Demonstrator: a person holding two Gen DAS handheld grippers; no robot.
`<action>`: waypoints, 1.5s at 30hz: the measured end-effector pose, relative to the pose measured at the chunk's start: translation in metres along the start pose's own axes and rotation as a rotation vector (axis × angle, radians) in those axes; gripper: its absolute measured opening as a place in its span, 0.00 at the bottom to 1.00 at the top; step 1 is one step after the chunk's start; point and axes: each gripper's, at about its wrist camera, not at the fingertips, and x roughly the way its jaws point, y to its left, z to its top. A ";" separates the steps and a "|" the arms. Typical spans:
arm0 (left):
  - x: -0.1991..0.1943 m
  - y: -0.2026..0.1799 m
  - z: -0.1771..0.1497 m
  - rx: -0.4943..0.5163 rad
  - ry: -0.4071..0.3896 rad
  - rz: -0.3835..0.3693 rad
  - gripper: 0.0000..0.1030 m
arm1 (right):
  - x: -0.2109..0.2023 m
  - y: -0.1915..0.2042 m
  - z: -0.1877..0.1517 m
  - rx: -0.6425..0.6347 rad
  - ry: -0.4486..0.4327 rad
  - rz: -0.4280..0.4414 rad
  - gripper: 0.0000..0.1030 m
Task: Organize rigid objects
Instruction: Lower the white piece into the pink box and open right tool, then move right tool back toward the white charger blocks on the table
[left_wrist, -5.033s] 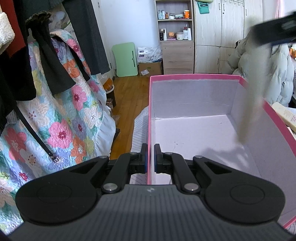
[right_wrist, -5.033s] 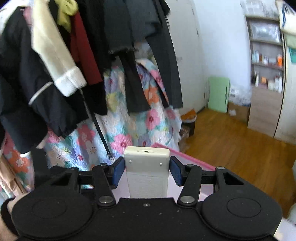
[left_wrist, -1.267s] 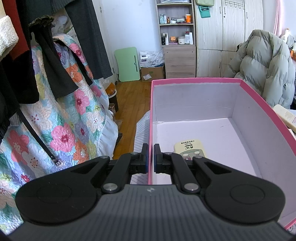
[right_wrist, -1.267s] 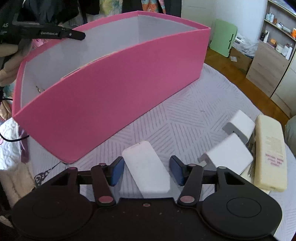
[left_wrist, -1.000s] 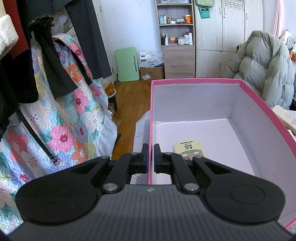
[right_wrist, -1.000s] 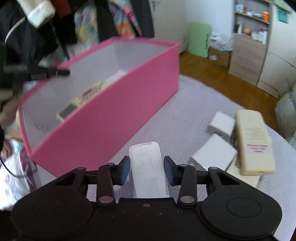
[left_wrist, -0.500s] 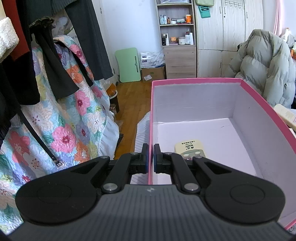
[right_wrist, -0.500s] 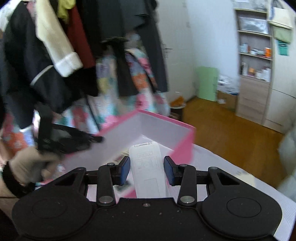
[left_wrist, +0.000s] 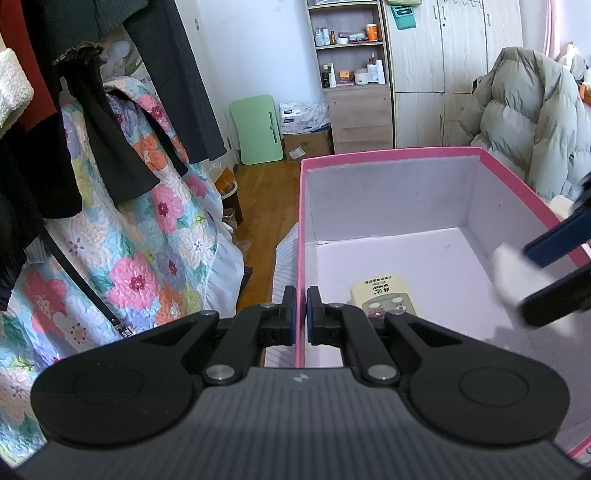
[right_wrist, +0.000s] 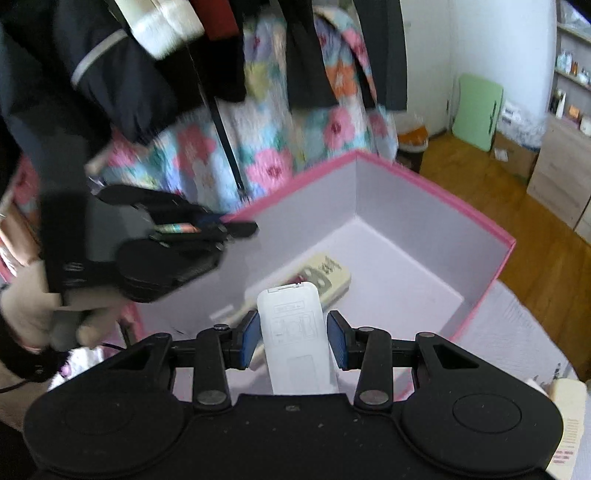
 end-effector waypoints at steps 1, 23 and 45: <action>0.000 0.000 0.000 -0.001 0.000 0.000 0.04 | 0.007 -0.001 0.001 0.000 0.019 -0.004 0.44; 0.000 -0.003 0.003 0.013 0.004 0.012 0.05 | -0.063 -0.029 -0.033 0.128 -0.106 -0.073 0.59; 0.002 -0.002 0.003 0.003 0.010 0.007 0.05 | -0.093 -0.120 -0.181 0.428 0.064 -0.375 0.67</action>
